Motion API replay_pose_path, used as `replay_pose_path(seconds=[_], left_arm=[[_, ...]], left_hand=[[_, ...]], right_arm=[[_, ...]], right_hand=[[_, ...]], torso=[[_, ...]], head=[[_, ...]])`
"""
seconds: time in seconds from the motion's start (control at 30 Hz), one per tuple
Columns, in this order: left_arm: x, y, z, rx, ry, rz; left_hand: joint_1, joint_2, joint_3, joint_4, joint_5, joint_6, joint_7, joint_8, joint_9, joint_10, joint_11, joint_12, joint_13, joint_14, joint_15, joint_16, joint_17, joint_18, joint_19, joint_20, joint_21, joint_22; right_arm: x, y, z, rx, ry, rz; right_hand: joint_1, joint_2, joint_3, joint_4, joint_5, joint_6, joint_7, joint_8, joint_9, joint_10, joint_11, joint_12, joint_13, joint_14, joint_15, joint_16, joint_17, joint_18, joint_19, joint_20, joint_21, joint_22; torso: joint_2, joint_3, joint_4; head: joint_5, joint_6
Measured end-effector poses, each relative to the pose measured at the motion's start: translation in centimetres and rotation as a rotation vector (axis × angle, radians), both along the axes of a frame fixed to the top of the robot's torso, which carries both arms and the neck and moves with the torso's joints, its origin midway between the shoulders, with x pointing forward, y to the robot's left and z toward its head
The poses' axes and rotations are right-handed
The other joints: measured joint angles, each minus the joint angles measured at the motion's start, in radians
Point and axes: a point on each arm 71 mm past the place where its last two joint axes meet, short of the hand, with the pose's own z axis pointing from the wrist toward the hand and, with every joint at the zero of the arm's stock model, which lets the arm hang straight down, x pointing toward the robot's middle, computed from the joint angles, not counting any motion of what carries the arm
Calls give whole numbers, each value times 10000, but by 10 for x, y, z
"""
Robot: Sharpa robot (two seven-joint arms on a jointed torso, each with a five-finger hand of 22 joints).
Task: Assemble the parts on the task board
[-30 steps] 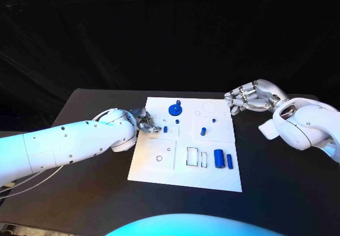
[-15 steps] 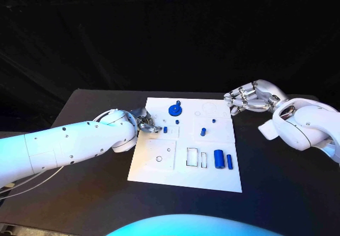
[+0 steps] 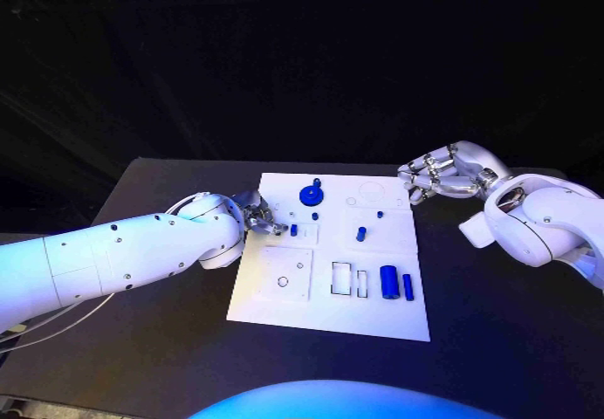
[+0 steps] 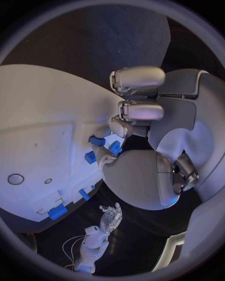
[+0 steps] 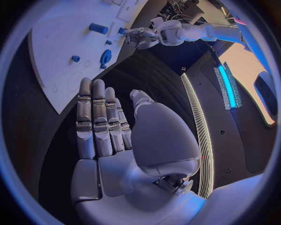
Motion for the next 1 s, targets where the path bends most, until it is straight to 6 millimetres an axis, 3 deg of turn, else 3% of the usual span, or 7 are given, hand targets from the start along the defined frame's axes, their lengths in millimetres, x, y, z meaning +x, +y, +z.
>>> replay_pose_path(seconds=[0.53, 1.0], left_arm=[[1, 0, 0, -16, -22, 92], [1, -1, 1, -65, -109, 142]], left_hand=[[-500, 210, -1434, 29, 0, 0, 0, 70, 345, 0, 0, 75, 31, 0, 0, 0, -2, 0, 0, 1, 0, 0], [-499, 211, -1676, 28, 0, 0, 1, 117, 485, -37, -36, 75, 31, 0, 0, 0, -3, 0, 0, 1, 0, 0]], right_arm=[[0, 0, 0, -2, 0, -5], [0, 0, 0, -4, 0, -11]], right_hand=[[1, -1, 0, 0, 0, 0, 0, 0, -1, 0, 0, 0, -1, 0, 0, 0, 0, 1, 0, 0, 0, 1], [-38, -41, 0, 0, 0, -35, 35, 0, 7, 0, 0, 0, -2, 0, 0, 0, 0, 1, 0, 0, 0, -13]], torso=[[-5, -1, -1], [-2, -2, -1]], head=[[1, 42], [-9, 63]])
